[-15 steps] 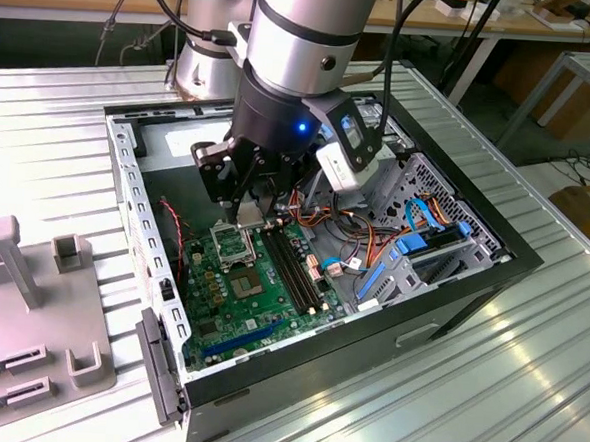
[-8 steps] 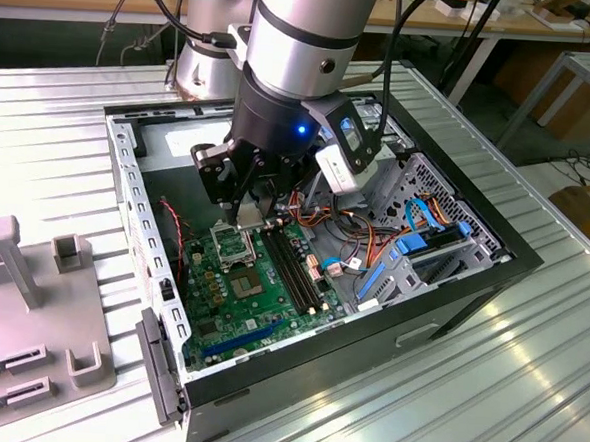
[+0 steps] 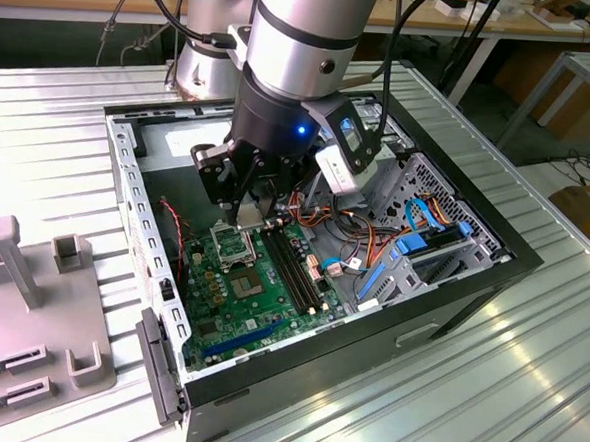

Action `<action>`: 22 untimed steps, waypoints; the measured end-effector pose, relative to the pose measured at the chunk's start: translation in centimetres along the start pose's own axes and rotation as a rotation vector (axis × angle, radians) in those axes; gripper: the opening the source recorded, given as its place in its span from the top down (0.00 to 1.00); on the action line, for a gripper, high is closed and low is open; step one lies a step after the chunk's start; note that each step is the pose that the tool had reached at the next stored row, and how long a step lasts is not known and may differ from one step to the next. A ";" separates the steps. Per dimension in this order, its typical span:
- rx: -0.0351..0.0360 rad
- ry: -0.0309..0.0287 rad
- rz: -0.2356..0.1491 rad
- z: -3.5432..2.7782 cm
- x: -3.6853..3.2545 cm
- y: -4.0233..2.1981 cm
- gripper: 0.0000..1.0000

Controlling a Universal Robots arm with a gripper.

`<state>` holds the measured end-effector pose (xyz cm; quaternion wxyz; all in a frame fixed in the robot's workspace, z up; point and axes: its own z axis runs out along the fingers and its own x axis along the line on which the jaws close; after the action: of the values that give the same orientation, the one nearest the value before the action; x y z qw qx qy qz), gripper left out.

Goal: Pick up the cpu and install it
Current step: 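Place the cpu into insertion slot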

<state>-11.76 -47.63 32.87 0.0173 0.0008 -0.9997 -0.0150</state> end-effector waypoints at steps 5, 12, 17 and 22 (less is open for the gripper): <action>0.0003 0.0002 0.000 0.03 0.00 -0.33 0.54; 0.0003 0.0001 0.000 0.22 -0.01 -1.00 0.54; 0.0001 0.0001 0.000 0.39 0.00 -1.53 0.54; 0.0004 0.0002 0.000 0.45 -0.01 -1.57 0.54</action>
<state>-11.77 -49.18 32.37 0.0174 0.0008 -0.9997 -0.0148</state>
